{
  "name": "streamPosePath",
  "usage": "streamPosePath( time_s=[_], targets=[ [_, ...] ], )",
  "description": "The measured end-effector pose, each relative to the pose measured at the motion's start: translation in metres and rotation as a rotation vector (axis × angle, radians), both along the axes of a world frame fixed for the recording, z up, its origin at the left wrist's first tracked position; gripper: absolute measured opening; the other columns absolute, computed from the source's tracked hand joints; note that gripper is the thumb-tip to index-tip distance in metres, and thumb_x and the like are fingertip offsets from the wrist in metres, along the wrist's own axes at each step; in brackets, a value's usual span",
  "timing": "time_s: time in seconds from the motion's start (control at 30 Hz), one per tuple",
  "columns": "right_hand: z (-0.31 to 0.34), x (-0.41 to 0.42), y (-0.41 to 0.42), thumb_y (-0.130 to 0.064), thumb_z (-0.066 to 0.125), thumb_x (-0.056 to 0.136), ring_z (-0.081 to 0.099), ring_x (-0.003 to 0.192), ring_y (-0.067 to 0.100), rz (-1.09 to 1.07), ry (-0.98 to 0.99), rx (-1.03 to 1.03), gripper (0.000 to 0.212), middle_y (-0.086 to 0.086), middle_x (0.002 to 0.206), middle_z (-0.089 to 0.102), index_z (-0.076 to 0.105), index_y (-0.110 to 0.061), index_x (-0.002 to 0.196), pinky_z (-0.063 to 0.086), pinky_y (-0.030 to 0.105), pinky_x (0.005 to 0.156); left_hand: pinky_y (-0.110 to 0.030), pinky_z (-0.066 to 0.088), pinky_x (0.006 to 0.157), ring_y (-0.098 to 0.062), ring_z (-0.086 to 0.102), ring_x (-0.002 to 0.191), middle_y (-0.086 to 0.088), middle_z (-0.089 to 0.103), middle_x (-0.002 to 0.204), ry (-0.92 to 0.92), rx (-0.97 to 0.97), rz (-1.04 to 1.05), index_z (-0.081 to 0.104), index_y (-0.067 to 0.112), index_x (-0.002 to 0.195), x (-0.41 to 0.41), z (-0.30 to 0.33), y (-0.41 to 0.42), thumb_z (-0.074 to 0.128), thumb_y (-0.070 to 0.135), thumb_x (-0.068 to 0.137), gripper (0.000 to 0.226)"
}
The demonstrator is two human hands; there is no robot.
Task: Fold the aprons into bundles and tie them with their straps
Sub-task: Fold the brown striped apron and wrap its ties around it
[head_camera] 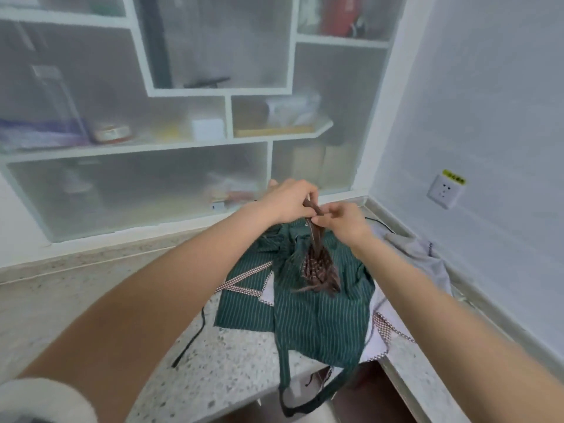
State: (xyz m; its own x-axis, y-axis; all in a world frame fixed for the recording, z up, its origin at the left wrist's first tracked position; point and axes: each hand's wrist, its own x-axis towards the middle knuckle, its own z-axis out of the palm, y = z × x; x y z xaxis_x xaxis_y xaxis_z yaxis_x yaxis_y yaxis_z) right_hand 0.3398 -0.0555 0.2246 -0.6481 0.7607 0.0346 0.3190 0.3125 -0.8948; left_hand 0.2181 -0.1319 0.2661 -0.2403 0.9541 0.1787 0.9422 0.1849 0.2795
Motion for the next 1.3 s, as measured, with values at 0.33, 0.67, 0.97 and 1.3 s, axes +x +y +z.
streamPosePath(
  time_s=[0.33, 0.67, 0.97, 1.3],
  targets=[
    [0.041, 0.087, 0.087, -0.017, 0.054, 0.092, 0.062, 0.07, 0.026, -0.101, -0.084, 0.181, 0.008, 0.011, 0.077, 0.066, 0.054, -0.021, 0.099, 0.05, 0.028, 0.067, -0.008, 0.039, 0.05, 0.005, 0.051, 0.048, 0.009, 0.059, 0.059, -0.532, 0.216, -0.121, 0.069, 0.005, 0.089, 0.05, 0.075, 0.091, 0.063, 0.003, 0.083, 0.008],
    [0.098, 0.133, 0.161, 0.002, 0.039, 0.09, 0.064, 0.068, 0.023, -0.355, 0.236, 0.272, 0.023, 0.003, 0.074, 0.063, 0.049, -0.016, 0.08, 0.05, 0.044, 0.08, -0.027, 0.044, 0.076, -0.007, 0.062, 0.076, 0.007, 0.068, 0.079, -0.67, -0.013, -0.359, 0.055, 0.02, 0.079, 0.107, 0.114, 0.21, 0.053, 0.015, 0.091, 0.013],
    [0.164, 0.194, 0.237, -0.026, 0.049, 0.096, 0.049, 0.065, 0.016, -0.631, 0.207, 0.342, 0.012, 0.003, 0.07, 0.051, 0.049, -0.014, 0.097, 0.051, 0.038, 0.067, -0.026, 0.043, 0.07, -0.013, 0.067, 0.077, -0.001, 0.066, 0.084, -0.832, 0.211, -0.451, 0.052, 0.018, 0.089, 0.161, 0.168, 0.304, 0.048, 0.004, 0.092, 0.015],
    [0.208, 0.265, 0.303, -0.022, 0.06, 0.088, 0.058, 0.069, 0.018, -0.792, 0.255, 0.537, 0.014, 0.006, 0.082, 0.062, 0.051, -0.02, 0.099, 0.051, 0.038, 0.073, -0.021, 0.038, 0.06, -0.01, 0.048, 0.069, 0.003, 0.054, 0.083, -0.906, 0.187, -0.505, 0.054, 0.02, 0.089, 0.236, 0.199, 0.39, 0.065, 0.022, 0.084, 0.012]
  ],
)
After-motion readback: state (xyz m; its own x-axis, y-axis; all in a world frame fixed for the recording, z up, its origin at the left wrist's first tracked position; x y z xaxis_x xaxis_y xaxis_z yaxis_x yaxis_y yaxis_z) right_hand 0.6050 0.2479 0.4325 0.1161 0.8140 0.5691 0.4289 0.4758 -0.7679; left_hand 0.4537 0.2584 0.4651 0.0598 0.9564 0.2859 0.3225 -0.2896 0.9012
